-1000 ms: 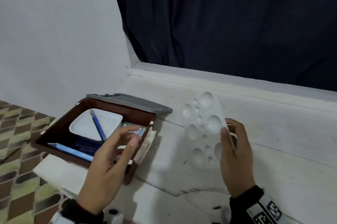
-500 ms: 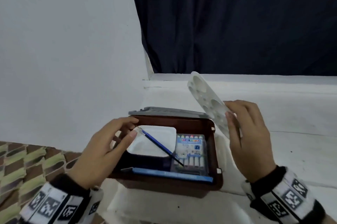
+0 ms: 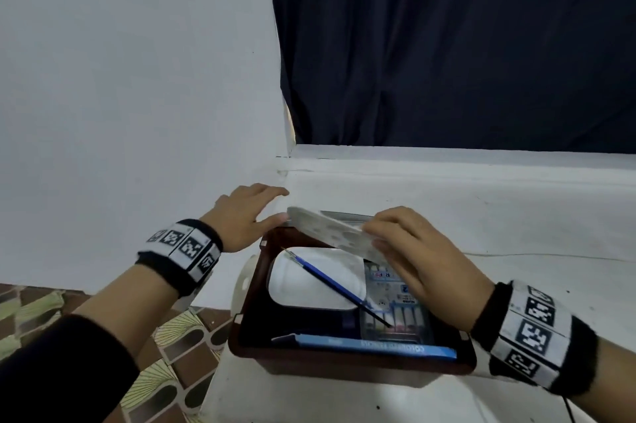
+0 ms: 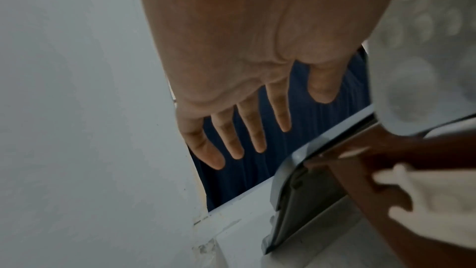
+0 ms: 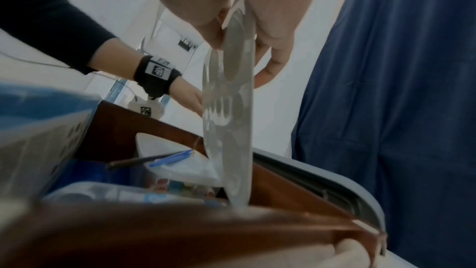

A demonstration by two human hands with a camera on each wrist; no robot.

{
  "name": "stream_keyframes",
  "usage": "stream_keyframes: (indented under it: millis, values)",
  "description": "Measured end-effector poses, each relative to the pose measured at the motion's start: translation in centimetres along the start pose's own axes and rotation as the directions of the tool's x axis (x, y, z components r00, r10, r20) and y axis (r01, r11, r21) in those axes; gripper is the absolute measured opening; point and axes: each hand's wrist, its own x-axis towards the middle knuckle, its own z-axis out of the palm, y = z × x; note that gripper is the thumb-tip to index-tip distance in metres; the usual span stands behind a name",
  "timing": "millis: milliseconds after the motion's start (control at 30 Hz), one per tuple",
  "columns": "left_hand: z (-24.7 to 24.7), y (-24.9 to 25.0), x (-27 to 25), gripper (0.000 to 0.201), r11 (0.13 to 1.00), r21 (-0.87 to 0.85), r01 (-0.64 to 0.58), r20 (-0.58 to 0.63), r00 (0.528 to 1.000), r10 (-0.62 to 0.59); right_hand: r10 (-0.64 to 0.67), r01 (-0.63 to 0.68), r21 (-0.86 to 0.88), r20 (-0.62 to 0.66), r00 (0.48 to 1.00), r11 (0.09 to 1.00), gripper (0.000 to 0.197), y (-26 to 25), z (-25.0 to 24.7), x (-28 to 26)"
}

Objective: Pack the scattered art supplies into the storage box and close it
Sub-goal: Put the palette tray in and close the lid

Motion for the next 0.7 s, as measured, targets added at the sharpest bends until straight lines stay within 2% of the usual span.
stream_keyframes:
  millis: [67, 133, 267, 400, 500, 600, 700]
  values:
    - [0.4, 0.2, 1.5, 0.067, 1.0, 0.022, -0.015, 0.116, 0.993, 0.013, -0.025, 0.029, -0.04, 0.086, 0.996, 0.999, 0.029, -0.1, 0.5, 0.4]
    - [1.0, 0.2, 2.7, 0.044, 0.997, -0.069, -0.042, 0.19, 0.98, 0.054, -0.037, 0.04, -0.017, 0.172, 0.984, 0.999, 0.028, -0.1, 0.9, 0.6]
    - [2.1, -0.3, 3.8, 0.02, 0.977, -0.2, -0.066, 0.169, 0.98, 0.101, -0.026, -0.047, 0.193, 0.362, 0.932, 0.98, 0.029, 0.2, 1.6, 0.4]
    - [2.5, -0.8, 4.3, 0.017, 0.957, -0.28, -0.079, 0.144, 0.982, 0.123, -0.037, -0.068, 0.18, 0.523, 0.852, 0.981, 0.042, 0.5, 2.6, 0.1]
    - [2.7, -0.9, 4.1, 0.016, 0.941, -0.323, -0.101, 0.122, 0.982, 0.147, -0.074, 0.043, 0.065, 0.618, 0.782, 0.997, 0.051, 0.4, 3.8, -0.3]
    - [2.8, -1.0, 3.3, 0.015, 0.928, -0.349, -0.13, 0.059, 0.985, 0.16, -0.097, 0.098, 0.033, 0.61, 0.786, 0.995, 0.051, 0.2, 4.7, -0.7]
    - [2.3, -1.3, 1.9, 0.016, 0.905, -0.391, -0.165, -0.033, 0.986, 0.166, -0.075, 0.055, 0.053, 0.576, 0.814, 0.997, 0.051, 0.1, 4.7, -1.0]
